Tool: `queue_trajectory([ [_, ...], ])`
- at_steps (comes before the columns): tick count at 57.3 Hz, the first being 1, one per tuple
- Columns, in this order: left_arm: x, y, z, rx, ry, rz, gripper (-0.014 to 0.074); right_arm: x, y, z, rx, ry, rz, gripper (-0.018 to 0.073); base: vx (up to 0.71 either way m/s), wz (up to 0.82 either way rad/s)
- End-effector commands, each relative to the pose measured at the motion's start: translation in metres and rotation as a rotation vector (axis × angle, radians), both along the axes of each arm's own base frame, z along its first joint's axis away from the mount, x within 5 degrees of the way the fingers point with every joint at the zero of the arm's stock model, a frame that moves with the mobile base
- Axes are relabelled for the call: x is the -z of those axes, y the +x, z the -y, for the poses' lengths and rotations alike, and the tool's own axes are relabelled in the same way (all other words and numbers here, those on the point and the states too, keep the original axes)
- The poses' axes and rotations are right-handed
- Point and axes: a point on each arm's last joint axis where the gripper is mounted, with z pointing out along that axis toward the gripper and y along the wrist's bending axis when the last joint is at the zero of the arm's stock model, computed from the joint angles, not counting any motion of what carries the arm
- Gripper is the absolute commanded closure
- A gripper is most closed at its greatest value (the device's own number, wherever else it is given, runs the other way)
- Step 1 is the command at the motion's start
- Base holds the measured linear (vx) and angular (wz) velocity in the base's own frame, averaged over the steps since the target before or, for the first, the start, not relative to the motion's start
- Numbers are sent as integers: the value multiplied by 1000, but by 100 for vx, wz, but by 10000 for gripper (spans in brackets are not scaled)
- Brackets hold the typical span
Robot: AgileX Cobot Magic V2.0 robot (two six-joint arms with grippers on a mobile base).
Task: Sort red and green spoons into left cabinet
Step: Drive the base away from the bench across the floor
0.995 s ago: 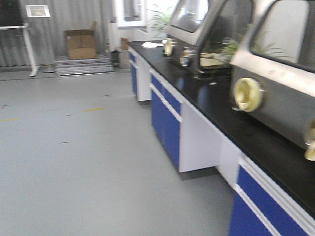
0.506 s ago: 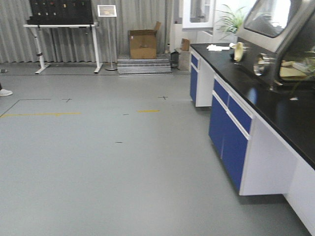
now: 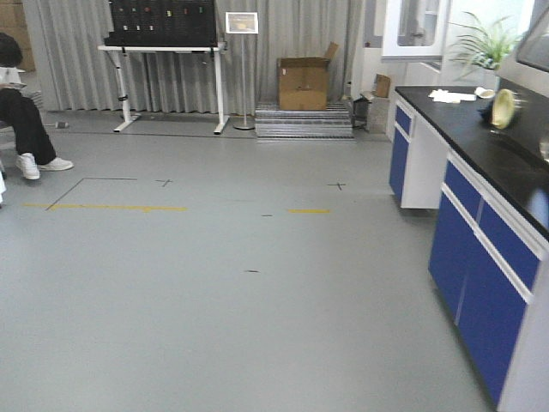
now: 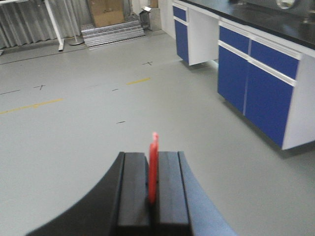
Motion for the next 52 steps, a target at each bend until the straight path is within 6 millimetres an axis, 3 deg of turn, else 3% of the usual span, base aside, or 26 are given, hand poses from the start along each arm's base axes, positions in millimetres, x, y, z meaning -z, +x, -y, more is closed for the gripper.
queue_trajectory([
  [1,-15,1,-1,-19,-44,88,600,-13,1,3,34,33,64,562,52,22],
  [52,-15,1,-1,-19,-44,88,600,-13,1,3,34,33,64,562,55,11],
])
